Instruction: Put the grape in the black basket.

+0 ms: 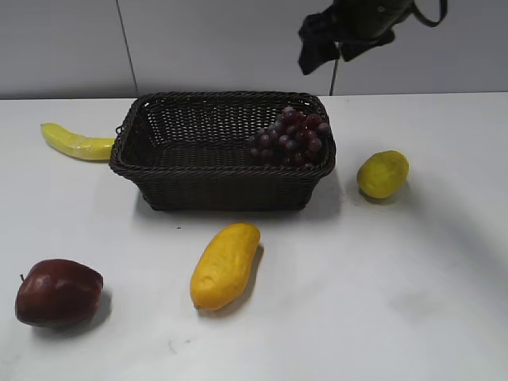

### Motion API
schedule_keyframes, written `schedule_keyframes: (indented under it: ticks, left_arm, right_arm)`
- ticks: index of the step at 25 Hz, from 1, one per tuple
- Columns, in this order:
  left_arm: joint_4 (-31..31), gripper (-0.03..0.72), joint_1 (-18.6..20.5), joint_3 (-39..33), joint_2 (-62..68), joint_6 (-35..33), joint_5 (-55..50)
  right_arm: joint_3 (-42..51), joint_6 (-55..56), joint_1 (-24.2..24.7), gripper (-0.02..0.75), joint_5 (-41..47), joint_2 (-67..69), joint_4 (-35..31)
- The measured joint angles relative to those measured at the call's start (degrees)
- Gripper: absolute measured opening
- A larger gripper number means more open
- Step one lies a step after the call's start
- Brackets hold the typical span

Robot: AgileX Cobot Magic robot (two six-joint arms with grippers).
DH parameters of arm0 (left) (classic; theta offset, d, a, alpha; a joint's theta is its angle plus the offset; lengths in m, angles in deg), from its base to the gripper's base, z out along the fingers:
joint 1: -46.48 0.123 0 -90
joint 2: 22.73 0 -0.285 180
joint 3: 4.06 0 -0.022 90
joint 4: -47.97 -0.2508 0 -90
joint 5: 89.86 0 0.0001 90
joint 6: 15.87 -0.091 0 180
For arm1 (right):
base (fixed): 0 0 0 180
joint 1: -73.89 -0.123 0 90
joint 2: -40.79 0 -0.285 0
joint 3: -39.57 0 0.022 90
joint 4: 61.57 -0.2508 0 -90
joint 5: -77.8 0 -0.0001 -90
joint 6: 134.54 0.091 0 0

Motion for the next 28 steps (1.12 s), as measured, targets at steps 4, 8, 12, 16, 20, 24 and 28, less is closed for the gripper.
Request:
schedule_keyframes:
  ticks: [4, 8, 12, 16, 20, 24, 28]
  left_arm:
    - [0.00, 0.480, 0.00, 0.00, 0.00, 0.00, 0.00]
    - [0.00, 0.480, 0.00, 0.00, 0.00, 0.00, 0.00]
    - [0.00, 0.480, 0.00, 0.00, 0.00, 0.00, 0.00]
    - [0.00, 0.480, 0.00, 0.00, 0.00, 0.00, 0.00]
    - [0.00, 0.480, 0.00, 0.00, 0.00, 0.00, 0.00]
    - [0.00, 0.480, 0.00, 0.00, 0.00, 0.00, 0.00]
    - [0.00, 0.480, 0.00, 0.00, 0.00, 0.00, 0.00]
  right_arm:
    - [-0.77, 2.01, 3.77, 0.574, 8.67, -0.02, 5.13]
    - [-0.77, 2.48, 9.42, 0.574, 16.01, -0.02, 5.76]
    - [-0.83, 3.68, 15.71, 0.574, 21.46, -0.02, 6.17]
    - [1.46, 4.37, 19.46, 0.574, 21.84, -2.30, 5.54]
    - [7.22, 4.53, 19.58, 0.574, 21.84, -8.48, 4.73]
    - [16.30, 5.07, 19.58, 0.574, 21.78, -17.48, 2.35]
    - [28.38, 5.18, 19.58, 0.573, 17.99, -28.36, 0.24]
